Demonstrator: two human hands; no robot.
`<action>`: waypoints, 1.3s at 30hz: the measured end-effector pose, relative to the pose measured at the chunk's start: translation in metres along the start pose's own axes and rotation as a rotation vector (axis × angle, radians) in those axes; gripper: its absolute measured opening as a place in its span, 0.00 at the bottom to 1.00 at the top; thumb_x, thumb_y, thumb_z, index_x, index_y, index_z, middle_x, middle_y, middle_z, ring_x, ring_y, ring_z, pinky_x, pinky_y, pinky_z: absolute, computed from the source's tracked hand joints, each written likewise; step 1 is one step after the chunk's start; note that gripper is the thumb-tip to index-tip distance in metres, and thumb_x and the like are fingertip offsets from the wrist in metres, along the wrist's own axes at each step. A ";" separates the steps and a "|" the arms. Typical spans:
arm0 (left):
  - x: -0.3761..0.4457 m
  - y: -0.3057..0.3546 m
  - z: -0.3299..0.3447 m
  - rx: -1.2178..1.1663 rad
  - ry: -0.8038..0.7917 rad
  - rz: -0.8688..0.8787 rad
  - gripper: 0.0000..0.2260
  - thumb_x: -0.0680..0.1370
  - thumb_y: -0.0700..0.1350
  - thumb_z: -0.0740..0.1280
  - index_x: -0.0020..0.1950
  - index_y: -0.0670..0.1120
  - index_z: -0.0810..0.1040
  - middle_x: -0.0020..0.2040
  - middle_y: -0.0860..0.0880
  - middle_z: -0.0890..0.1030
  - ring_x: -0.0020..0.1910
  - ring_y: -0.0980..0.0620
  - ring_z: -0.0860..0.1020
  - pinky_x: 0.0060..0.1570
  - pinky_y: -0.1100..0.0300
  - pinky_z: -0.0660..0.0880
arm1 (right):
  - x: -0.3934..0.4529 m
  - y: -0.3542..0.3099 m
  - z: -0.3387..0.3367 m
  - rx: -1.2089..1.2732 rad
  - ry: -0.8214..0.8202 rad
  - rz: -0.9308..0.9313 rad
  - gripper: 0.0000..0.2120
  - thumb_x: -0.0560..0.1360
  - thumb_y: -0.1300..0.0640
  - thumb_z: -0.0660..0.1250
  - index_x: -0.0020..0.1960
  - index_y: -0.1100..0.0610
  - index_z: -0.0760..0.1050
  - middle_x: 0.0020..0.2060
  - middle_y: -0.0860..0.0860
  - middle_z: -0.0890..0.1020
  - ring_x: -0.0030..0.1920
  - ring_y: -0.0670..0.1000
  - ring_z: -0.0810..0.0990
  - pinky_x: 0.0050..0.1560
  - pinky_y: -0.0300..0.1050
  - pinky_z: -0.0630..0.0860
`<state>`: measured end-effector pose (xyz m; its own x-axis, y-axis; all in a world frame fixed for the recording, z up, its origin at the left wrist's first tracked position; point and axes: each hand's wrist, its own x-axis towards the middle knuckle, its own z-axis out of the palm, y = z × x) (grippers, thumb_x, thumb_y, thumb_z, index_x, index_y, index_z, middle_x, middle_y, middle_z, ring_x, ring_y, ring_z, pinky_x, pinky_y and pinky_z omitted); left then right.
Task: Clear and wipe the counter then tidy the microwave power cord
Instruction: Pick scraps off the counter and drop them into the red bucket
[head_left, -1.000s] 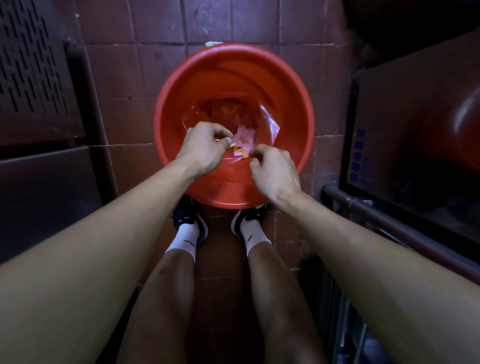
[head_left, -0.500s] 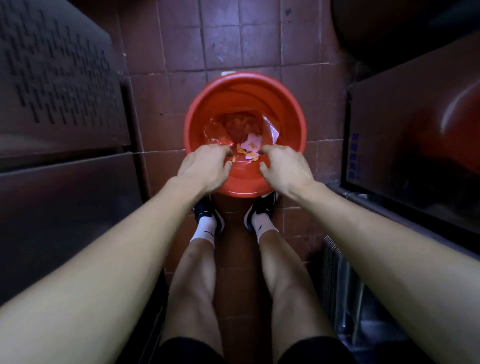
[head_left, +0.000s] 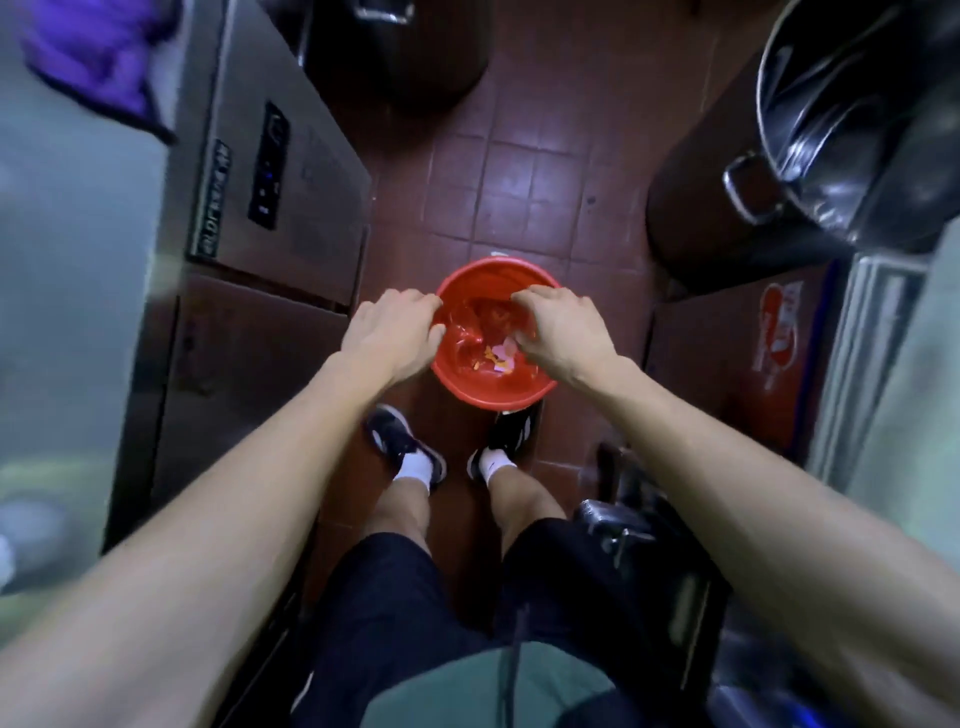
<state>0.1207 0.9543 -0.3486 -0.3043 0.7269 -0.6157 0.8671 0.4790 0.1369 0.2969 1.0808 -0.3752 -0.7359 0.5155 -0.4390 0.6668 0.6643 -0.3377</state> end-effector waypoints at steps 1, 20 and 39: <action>-0.012 -0.002 -0.010 -0.014 0.024 -0.023 0.19 0.81 0.54 0.59 0.70 0.49 0.72 0.67 0.46 0.76 0.66 0.41 0.73 0.61 0.42 0.72 | -0.006 -0.007 -0.013 -0.016 0.007 -0.024 0.21 0.73 0.50 0.67 0.66 0.52 0.74 0.62 0.51 0.79 0.61 0.60 0.77 0.55 0.55 0.73; -0.352 -0.096 0.006 -0.250 0.456 -0.496 0.18 0.82 0.55 0.59 0.71 0.52 0.71 0.70 0.49 0.74 0.69 0.45 0.70 0.66 0.48 0.68 | -0.143 -0.268 -0.070 -0.090 0.173 -0.562 0.20 0.73 0.56 0.65 0.65 0.53 0.76 0.63 0.50 0.79 0.63 0.58 0.76 0.58 0.55 0.73; -0.666 -0.143 0.175 -0.534 0.787 -0.975 0.18 0.80 0.50 0.62 0.70 0.49 0.74 0.66 0.47 0.78 0.64 0.45 0.75 0.57 0.47 0.74 | -0.336 -0.512 0.031 -0.212 0.025 -1.070 0.20 0.78 0.53 0.67 0.69 0.53 0.73 0.67 0.51 0.77 0.66 0.56 0.74 0.64 0.52 0.70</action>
<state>0.2680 0.3160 -0.0940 -0.9983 -0.0133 -0.0574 -0.0298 0.9546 0.2965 0.2065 0.5504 -0.0808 -0.9266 -0.3758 0.0145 -0.3523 0.8538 -0.3834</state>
